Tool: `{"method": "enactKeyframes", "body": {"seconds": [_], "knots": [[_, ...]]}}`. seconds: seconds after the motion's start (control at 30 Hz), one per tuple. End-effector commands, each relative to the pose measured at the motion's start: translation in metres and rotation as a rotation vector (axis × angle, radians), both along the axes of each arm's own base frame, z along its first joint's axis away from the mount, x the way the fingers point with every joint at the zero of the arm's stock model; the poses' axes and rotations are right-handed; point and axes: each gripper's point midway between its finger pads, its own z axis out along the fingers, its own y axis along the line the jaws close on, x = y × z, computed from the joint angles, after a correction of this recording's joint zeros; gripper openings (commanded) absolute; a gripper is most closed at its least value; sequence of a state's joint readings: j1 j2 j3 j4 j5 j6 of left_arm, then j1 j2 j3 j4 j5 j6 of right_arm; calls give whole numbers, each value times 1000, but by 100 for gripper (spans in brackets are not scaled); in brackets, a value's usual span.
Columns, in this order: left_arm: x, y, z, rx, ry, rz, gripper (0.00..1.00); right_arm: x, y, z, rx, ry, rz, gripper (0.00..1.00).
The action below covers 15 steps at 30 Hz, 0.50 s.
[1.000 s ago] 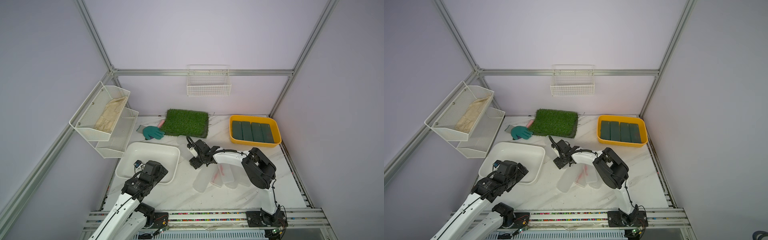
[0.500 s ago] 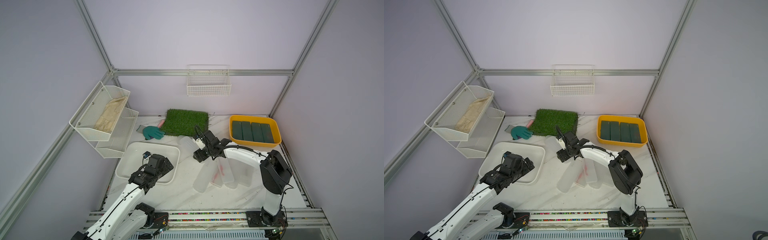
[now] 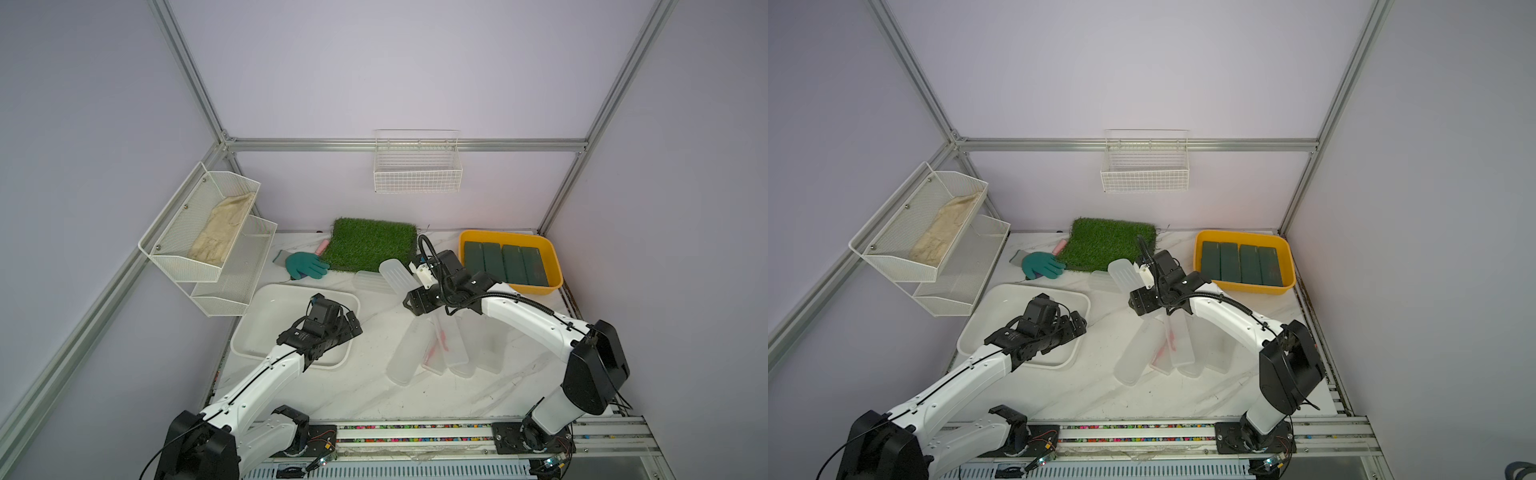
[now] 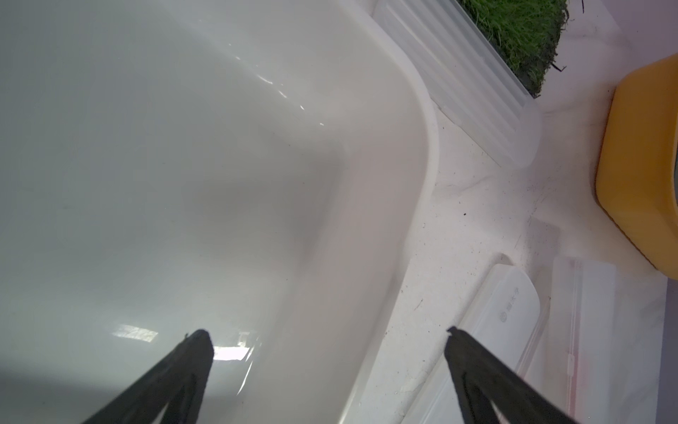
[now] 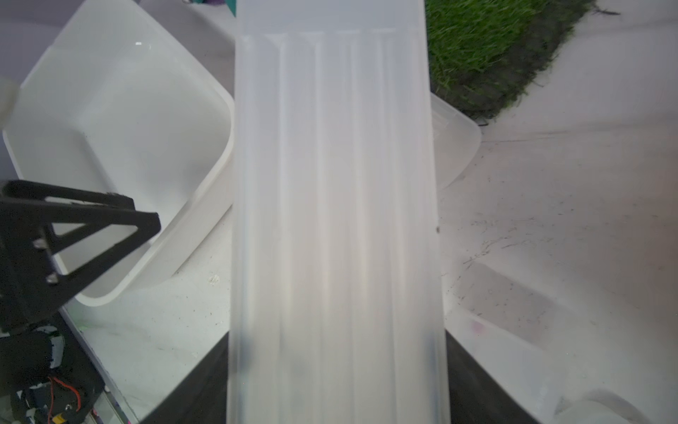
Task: Place the pencil cases by color into the storage box
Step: Move the storage box to the center of the board.
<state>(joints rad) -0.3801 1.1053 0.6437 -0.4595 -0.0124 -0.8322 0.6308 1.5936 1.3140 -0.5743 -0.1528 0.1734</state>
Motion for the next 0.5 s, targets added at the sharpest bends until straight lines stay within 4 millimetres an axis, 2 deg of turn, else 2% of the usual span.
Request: {"method": "enactKeyframes", "body": {"seconds": [0.0, 0.23, 0.47], "knots": [[23, -32, 22, -95, -87, -110, 100, 8, -14, 30, 61, -36, -97, 61], [38, -78, 32, -128, -122, -190, 100, 21, -45, 59, 93, -96, -247, 61], [41, -106, 43, -177, -155, -210, 100, 25, -54, 66, 94, -106, -310, 61]]}}
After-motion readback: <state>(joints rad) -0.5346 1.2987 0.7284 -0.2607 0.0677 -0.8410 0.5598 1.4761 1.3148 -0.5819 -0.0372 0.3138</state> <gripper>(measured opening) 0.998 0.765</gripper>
